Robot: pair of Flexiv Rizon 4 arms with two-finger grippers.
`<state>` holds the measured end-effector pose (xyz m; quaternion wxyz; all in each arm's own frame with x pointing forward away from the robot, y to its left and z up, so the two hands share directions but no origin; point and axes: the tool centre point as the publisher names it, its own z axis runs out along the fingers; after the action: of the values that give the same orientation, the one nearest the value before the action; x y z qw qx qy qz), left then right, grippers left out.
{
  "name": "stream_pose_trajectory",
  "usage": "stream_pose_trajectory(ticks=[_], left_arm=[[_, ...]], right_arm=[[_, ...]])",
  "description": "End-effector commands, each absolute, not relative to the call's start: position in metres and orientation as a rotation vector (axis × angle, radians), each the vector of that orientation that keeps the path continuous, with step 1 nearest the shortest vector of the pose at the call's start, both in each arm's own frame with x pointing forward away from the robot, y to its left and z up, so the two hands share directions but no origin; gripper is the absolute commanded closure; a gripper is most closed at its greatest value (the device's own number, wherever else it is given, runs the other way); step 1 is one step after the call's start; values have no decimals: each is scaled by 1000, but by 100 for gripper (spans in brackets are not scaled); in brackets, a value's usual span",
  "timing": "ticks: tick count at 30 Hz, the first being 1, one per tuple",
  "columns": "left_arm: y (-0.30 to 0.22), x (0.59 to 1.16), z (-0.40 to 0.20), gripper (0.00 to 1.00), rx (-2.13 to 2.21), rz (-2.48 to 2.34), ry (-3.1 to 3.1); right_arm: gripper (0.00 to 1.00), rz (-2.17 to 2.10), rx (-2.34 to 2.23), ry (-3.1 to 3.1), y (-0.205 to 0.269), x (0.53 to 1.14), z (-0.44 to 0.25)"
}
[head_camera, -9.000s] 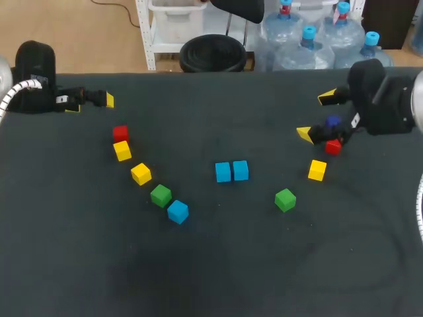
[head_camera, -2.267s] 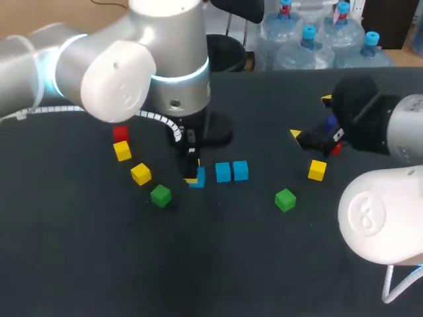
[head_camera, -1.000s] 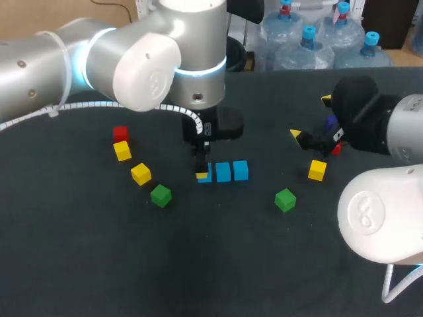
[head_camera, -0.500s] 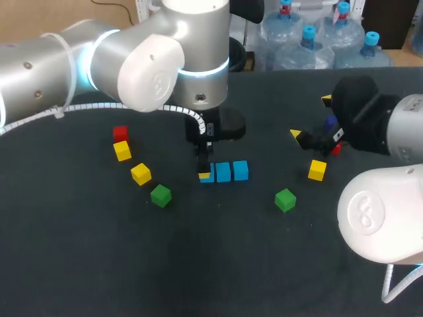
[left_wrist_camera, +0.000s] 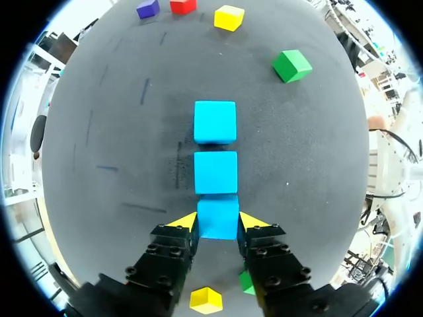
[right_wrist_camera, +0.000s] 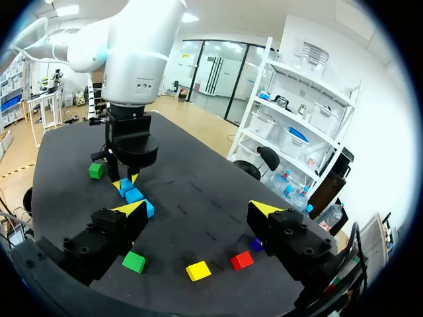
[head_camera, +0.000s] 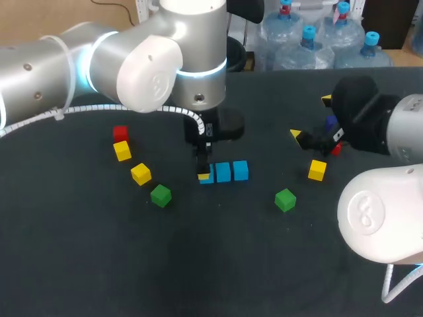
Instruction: Place the blue cubes, place green cubes on the blue cubes, place the yellow cubes on the green cubes, then place the red cubes on the yellow cubes, and place purple cube on the red cubes.
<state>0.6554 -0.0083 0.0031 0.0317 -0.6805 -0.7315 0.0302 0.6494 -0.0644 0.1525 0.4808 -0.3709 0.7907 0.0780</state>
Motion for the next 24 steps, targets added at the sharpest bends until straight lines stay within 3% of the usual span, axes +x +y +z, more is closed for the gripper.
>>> stream_pose_trajectory(ticks=[1, 15, 16, 17, 18, 20, 24], left_arm=[[-8, 657, 1, 100, -2095, 97, -2253], [-10, 658, -4, 100, -2105, 105, -2232], [-10, 657, -4, 83, -2104, 105, -2230], [-10, 657, -4, 58, -2103, 106, -2229], [-11, 657, -5, 45, -2104, 109, -2226], [-11, 657, -5, 0, -2105, 112, -2226], [-11, 657, -4, 0, -2109, 112, -2226]], right_arm=[[0, 194, -906, 1927, -65, 650, 152], [0, 194, -906, 1927, -65, 650, 152], [0, 194, -906, 1927, -65, 650, 152], [0, 194, -906, 1927, -65, 650, 152], [0, 194, -906, 1927, -65, 650, 152], [0, 194, -906, 1927, -65, 650, 152], [0, 194, -906, 1927, -65, 650, 152]])
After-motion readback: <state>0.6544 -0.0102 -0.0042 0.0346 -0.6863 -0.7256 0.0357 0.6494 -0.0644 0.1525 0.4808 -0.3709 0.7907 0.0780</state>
